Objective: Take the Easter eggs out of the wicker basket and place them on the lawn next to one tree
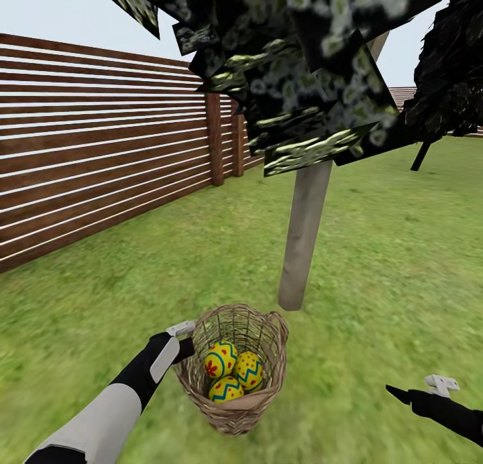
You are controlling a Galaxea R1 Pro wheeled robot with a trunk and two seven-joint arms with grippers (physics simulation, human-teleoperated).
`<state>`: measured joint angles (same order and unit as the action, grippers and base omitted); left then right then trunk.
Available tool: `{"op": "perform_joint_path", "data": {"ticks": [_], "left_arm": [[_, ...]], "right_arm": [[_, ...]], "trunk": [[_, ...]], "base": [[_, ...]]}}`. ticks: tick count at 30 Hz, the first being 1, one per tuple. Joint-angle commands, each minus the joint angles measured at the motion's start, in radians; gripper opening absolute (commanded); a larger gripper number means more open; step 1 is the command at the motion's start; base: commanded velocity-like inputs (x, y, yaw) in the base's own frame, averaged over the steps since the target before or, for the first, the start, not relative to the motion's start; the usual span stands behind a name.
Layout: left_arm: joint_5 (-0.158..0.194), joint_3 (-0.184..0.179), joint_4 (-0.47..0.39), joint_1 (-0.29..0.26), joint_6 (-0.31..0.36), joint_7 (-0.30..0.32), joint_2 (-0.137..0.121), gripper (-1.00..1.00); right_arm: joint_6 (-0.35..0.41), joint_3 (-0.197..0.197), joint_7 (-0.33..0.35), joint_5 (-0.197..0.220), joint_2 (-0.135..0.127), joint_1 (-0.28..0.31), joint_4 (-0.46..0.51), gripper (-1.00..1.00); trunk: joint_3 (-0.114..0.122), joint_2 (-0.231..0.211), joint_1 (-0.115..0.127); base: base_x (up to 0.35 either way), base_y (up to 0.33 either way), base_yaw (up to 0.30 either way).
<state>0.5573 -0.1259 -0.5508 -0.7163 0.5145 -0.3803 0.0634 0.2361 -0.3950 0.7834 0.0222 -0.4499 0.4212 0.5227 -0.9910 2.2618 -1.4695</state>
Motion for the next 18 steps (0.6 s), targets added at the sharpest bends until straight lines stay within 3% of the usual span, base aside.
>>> {"op": "perform_joint_path", "data": {"ticks": [1,3,4,17,18], "left_arm": [[-0.036,-0.004,0.017,0.001,0.01,-0.012,-0.001,-1.0],[-0.036,-0.004,0.017,0.001,0.009,-0.012,-0.001,-1.0],[-0.036,-0.004,0.017,0.001,0.009,-0.012,-0.001,1.0],[-0.035,-0.003,0.011,0.001,0.01,-0.012,-0.002,1.0],[-0.033,-0.003,0.005,0.001,0.011,-0.011,-0.012,1.0]], "right_arm": [[0.009,-0.005,0.005,0.002,0.0,0.001,0.001,1.0],[0.009,-0.005,0.005,0.002,0.0,0.001,0.001,1.0],[0.009,-0.005,0.005,0.002,0.0,0.001,0.0,1.0],[0.01,-0.005,0.005,0.002,0.0,0.001,0.001,1.0],[0.01,-0.005,0.005,0.002,0.0,0.001,0.001,1.0]], "trunk": [[-0.001,0.0,0.0],[-0.001,0.0,0.0],[-0.001,0.0,0.0],[-0.001,0.0,0.0],[-0.001,0.0,0.0]], "base": [[0.0,0.0,0.0],[0.0,0.0,0.0],[0.0,0.0,0.0],[0.0,0.0,0.0],[0.0,0.0,0.0]]}}
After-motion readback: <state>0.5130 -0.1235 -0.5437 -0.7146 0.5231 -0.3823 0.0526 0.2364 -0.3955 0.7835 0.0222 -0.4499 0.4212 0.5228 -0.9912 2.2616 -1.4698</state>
